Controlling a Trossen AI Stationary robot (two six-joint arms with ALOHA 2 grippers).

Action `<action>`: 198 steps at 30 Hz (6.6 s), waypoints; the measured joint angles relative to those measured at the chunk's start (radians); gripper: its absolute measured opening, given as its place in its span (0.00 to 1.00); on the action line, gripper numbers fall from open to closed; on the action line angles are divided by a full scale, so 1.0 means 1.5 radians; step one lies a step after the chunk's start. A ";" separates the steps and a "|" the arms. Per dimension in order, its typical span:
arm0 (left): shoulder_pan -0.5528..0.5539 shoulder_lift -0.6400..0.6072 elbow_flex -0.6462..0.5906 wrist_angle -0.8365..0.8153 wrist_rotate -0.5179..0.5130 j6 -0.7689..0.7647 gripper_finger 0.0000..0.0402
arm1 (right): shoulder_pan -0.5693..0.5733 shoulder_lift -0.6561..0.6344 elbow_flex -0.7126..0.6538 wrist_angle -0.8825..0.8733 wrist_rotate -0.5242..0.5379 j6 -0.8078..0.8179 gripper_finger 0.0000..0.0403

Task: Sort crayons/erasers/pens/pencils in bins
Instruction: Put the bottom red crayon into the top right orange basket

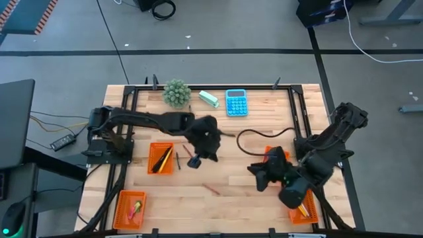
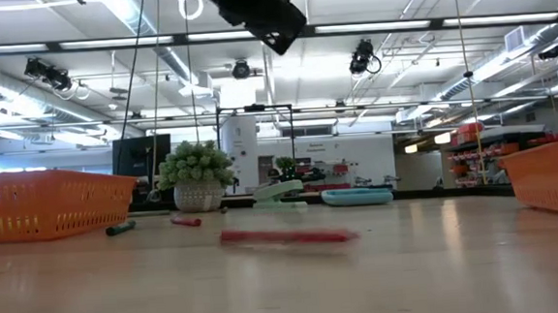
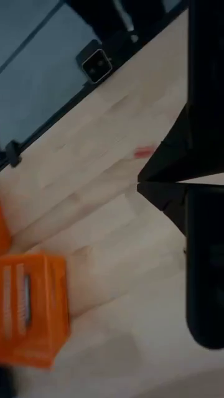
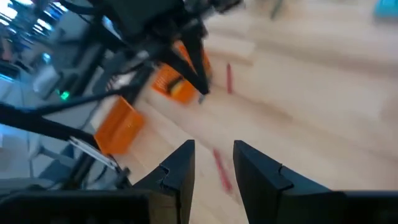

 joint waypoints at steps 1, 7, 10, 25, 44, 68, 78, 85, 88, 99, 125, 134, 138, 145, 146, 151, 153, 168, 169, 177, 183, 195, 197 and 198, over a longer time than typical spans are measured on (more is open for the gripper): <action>0.005 -0.007 0.000 -0.002 0.001 -0.005 0.05 | 0.005 0.000 0.015 -0.014 0.020 -0.006 0.29; 0.022 -0.025 0.000 -0.077 0.038 -0.053 0.03 | 0.009 0.000 0.064 -0.057 0.055 -0.009 0.29; -0.005 -0.027 -0.001 -0.152 0.066 -0.041 0.02 | 0.005 0.000 0.061 -0.057 0.052 0.004 0.29; -0.222 -0.021 -0.003 -0.202 -0.003 -0.120 0.19 | 0.005 0.001 -0.024 -0.058 0.006 0.038 0.29; -0.309 -0.021 -0.003 -0.192 -0.093 -0.325 0.12 | 0.047 0.001 -0.122 -0.005 -0.123 0.175 0.29; -0.374 -0.021 -0.003 -0.196 -0.105 -0.382 0.22 | 0.045 0.001 -0.122 -0.003 -0.098 0.153 0.29; -0.440 -0.021 -0.003 -0.194 -0.214 -0.444 0.40 | 0.044 0.001 -0.122 -0.004 -0.097 0.170 0.29; -0.502 -0.021 -0.003 -0.145 -0.316 -0.504 0.44 | 0.039 0.001 -0.122 -0.003 -0.051 0.219 0.29; -0.536 -0.014 -0.003 -0.121 -0.363 -0.507 0.42 | 0.031 0.001 -0.122 -0.003 -0.052 0.217 0.29; -0.551 0.028 0.069 -0.141 -0.357 -0.554 0.40 | -0.014 0.001 -0.122 0.024 -0.053 0.243 0.29; -0.529 0.317 0.357 -0.332 -0.352 -0.490 0.35 | -0.004 0.001 -0.122 0.000 -0.054 -0.013 0.29; -0.528 0.325 0.356 -0.331 -0.345 -0.486 0.36 | 0.002 0.001 -0.126 0.007 -0.018 0.014 0.29; -0.527 0.341 0.356 -0.355 -0.344 -0.485 0.35 | 0.002 0.001 -0.127 0.007 -0.018 0.014 0.29; -0.518 0.347 0.356 -0.352 -0.356 -0.486 0.32 | 0.001 0.001 -0.127 0.007 0.010 0.010 0.29; -0.516 0.347 0.356 -0.349 -0.359 -0.486 0.31 | 0.001 0.001 -0.127 0.007 0.012 0.009 0.29; -0.512 0.353 0.356 -0.318 -0.371 -0.473 0.31 | 0.001 0.001 -0.127 0.007 0.012 0.001 0.29; -0.513 0.357 0.356 -0.302 -0.371 -0.492 0.31 | 0.001 0.001 -0.127 0.007 0.012 0.001 0.29; -0.563 0.379 0.357 -0.295 -0.365 -0.501 0.33 | 0.016 0.012 -0.127 0.010 0.017 0.027 0.29; -0.563 0.382 0.356 -0.297 -0.367 -0.506 0.34 | 0.016 0.015 -0.127 0.012 0.019 0.028 0.29; -0.558 0.406 0.356 -0.295 -0.370 -0.537 0.34 | 0.016 0.060 -0.127 0.027 0.016 0.047 0.29; -0.558 0.414 0.356 -0.297 -0.369 -0.539 0.35 | 0.016 0.105 -0.127 0.047 -0.009 0.100 0.29; -0.556 0.429 0.357 -0.298 -0.376 -0.539 0.29 | 0.019 0.117 -0.127 0.095 -0.014 0.119 0.29; -0.556 0.430 0.357 -0.298 -0.377 -0.539 0.28 | 0.019 0.116 -0.127 0.095 -0.014 0.119 0.29; -0.555 0.430 0.357 -0.298 -0.377 -0.539 0.27 | 0.019 0.116 -0.127 0.095 -0.014 0.119 0.29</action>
